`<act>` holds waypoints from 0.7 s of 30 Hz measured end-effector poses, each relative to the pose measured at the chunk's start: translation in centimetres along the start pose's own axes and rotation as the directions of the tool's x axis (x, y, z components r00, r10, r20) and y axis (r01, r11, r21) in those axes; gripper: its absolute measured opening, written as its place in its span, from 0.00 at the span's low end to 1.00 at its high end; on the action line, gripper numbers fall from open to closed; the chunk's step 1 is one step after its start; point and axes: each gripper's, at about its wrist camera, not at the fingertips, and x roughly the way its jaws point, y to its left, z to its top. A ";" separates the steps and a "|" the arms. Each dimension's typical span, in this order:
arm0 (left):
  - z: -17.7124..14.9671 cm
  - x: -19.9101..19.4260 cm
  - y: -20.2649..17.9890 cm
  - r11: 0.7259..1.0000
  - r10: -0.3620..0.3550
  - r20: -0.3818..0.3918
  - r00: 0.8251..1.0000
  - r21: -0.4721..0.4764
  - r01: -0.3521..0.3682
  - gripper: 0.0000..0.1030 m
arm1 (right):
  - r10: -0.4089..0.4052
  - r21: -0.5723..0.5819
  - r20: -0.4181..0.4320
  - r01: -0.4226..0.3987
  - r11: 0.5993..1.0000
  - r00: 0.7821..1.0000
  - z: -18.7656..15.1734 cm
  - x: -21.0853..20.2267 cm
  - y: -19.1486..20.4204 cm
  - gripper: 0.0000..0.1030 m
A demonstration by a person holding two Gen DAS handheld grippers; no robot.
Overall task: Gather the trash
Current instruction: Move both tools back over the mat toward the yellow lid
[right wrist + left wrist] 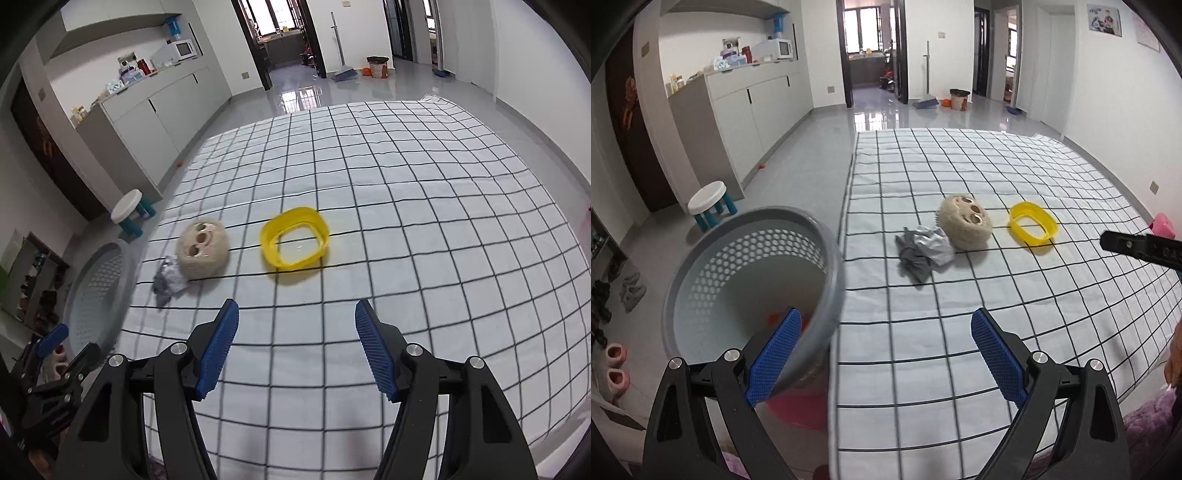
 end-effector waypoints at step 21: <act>-1.0 3.1 -0.6 0.999 0.033 -0.051 0.998 0.007 -0.033 0.89 | -0.035 -0.120 -0.078 0.026 0.992 0.996 3.6 8.3 0.6 0.67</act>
